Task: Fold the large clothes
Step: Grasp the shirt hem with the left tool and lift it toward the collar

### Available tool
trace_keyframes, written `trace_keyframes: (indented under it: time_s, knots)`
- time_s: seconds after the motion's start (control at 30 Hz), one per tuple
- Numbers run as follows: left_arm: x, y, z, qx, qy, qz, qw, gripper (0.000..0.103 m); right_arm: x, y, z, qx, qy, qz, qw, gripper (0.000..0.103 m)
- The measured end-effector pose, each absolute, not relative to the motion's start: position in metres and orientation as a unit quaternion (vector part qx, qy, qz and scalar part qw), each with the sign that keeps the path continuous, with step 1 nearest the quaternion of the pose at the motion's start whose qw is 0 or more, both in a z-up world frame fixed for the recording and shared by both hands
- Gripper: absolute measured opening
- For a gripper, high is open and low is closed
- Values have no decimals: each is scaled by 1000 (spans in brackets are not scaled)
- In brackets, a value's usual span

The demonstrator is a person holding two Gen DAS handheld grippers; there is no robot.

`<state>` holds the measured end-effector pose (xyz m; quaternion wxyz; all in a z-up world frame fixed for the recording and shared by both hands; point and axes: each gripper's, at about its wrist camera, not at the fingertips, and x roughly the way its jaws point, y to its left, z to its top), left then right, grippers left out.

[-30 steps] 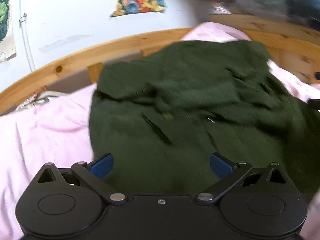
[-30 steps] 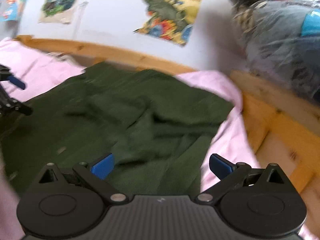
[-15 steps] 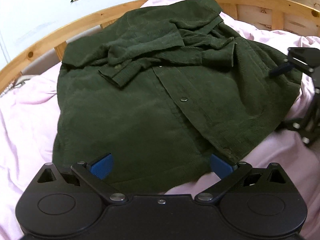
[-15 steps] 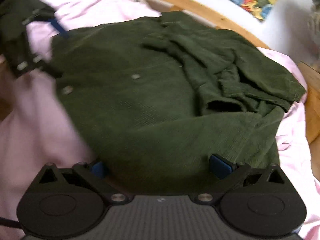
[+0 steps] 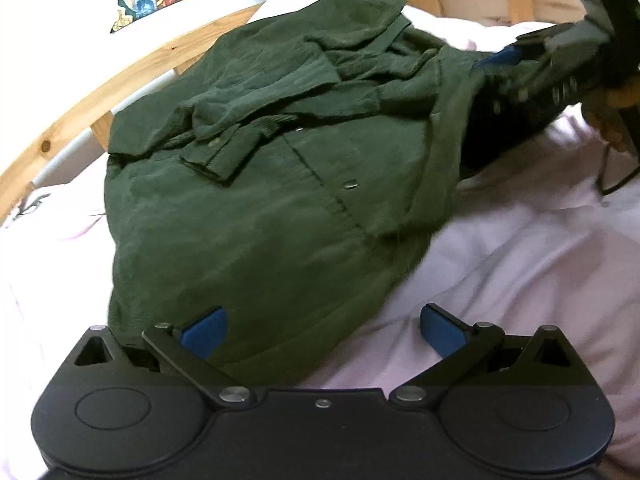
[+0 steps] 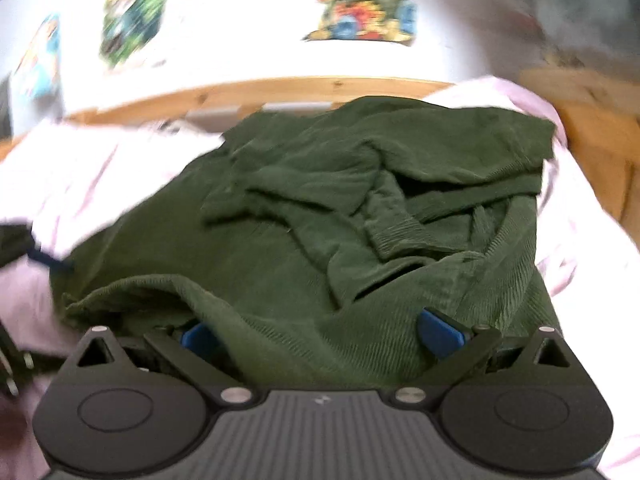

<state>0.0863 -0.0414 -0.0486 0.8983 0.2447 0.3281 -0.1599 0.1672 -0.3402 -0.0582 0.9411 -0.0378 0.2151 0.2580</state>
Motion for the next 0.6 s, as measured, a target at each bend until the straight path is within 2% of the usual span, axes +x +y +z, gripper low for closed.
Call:
trace_keyframes:
  time_s: [0.2, 0.37, 0.47, 0.53, 0.6]
  knots:
    - [107, -42, -51, 277, 333, -109, 895, 102, 192, -356, -58, 30, 221, 237, 946, 102]
    - [124, -31, -49, 262, 348, -82, 897, 100, 196, -361, -62, 48, 226, 227, 946, 102]
    - [132, -22, -50, 263, 356, -59, 895, 91, 194, -357, -63, 42, 224, 227, 947, 102]
    - [138, -13, -49, 259, 362, -48, 894, 80, 192, -355, -62, 40, 223, 225, 948, 102]
    - [143, -5, -46, 255, 362, -46, 896, 80, 192, -355, -62, 43, 223, 223, 948, 102]
